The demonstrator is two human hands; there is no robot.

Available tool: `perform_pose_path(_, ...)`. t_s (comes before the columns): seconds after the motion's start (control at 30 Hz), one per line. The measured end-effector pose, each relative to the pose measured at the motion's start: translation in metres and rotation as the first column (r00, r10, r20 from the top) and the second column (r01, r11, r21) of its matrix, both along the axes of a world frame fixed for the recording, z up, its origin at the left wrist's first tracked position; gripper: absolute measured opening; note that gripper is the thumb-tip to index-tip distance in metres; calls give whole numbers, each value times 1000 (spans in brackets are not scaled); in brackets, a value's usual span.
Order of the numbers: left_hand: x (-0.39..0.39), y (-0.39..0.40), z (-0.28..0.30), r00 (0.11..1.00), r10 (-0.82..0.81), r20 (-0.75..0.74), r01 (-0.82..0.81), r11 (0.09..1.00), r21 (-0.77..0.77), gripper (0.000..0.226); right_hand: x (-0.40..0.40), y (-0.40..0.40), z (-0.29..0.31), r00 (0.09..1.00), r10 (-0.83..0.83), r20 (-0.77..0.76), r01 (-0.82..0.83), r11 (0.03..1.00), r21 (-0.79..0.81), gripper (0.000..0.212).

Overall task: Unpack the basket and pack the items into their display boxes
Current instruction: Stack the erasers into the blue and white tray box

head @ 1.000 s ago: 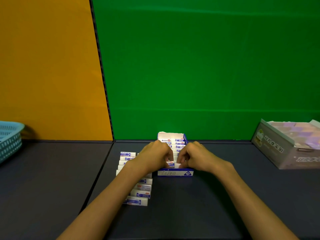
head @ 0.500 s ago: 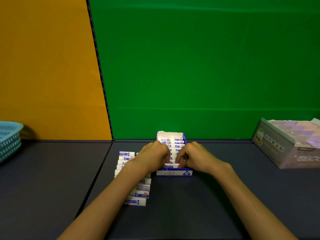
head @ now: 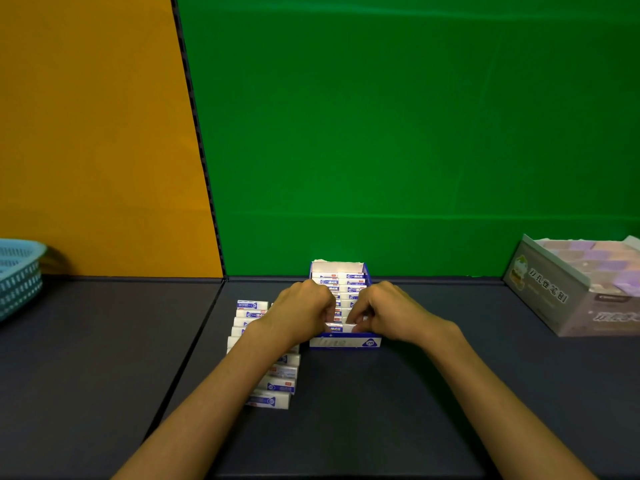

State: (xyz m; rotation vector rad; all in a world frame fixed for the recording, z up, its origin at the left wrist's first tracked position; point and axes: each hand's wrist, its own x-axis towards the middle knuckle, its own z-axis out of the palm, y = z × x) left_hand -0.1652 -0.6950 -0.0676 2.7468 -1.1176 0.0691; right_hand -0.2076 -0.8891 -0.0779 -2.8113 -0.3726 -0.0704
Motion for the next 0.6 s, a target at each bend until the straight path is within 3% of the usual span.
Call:
perform_pose_path(0.33,9,3,-4,998,-66,-17,65,998,-21,10,-3,-1,1,1000,-7,-13,8,997,77,19)
perform_pose_path(0.47,14,20,0,992,-111,-51,100,977,-186,23,-1,10,8,998,-15,54,6,989,151,14)
perform_pose_path(0.6,31,58,6,1000,18,-3,-18,974,-224,25,7,31,15,991,3,131,-24,987,160,16)
